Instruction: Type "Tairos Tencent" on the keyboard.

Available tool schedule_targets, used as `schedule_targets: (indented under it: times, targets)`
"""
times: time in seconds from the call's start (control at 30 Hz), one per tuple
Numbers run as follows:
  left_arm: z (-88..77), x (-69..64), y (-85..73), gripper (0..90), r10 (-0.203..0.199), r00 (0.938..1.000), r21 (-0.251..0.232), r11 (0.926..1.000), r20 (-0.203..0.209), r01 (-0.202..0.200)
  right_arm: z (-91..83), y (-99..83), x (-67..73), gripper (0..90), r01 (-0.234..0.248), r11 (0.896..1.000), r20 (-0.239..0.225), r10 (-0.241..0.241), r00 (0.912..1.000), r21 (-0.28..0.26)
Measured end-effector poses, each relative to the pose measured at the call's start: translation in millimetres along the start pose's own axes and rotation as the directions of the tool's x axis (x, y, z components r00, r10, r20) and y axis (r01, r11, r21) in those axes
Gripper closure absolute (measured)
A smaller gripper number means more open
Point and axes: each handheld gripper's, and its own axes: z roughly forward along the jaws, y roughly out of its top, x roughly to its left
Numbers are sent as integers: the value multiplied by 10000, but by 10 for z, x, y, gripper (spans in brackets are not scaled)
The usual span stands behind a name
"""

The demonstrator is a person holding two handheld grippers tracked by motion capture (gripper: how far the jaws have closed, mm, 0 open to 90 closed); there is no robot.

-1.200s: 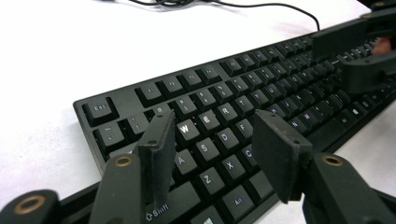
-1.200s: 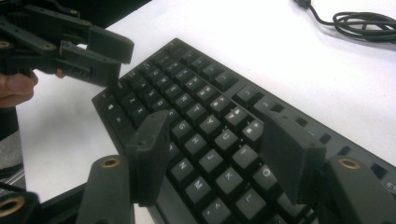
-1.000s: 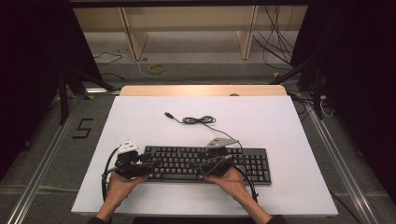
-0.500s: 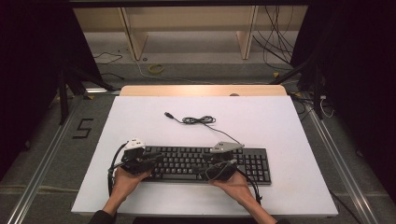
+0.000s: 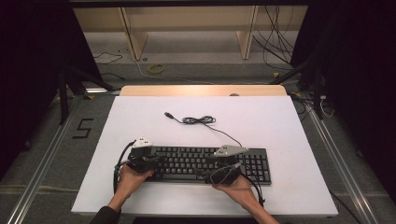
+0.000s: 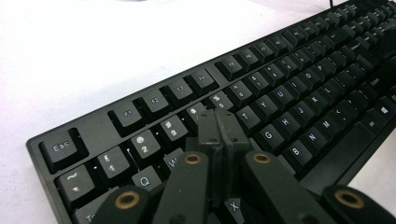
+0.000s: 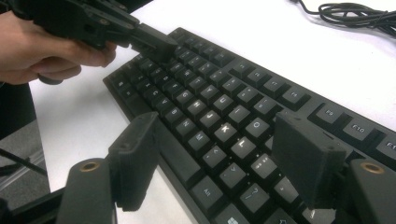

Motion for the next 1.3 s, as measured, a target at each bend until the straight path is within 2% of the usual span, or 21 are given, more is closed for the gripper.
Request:
schedule_targets:
  times: [0.53, 0.67, 0.9, 1.17, 1.3]
  targets:
    - [118, 1, -5, 891, 54, 9998, 509, 9987, -183, -45, -84, -44, 51, 316, 215, 9997, -29, -215, 9998, -141]
    - [123, 11, -14, 891, -45, 9999, 459, 9989, -95, 49, -91, -45, 58, 317, 221, 9996, -26, -221, 9998, -146]
    - [106, 7, -5, 889, 34, 9998, 382, 9993, -174, -27, -83, -48, 71, 316, 213, 9997, -58, -214, 9998, -146]
    - [32, 6, 21, 833, -106, 9999, 87, 9999, -29, 106, -81, -46, 73, 316, 198, 9996, -71, -199, 9998, -178]
    - [2, -4, 26, 810, -28, 9999, -14, 10000, 106, 28, -81, -43, 75, 317, 209, 9996, -69, -211, 9998, -189]
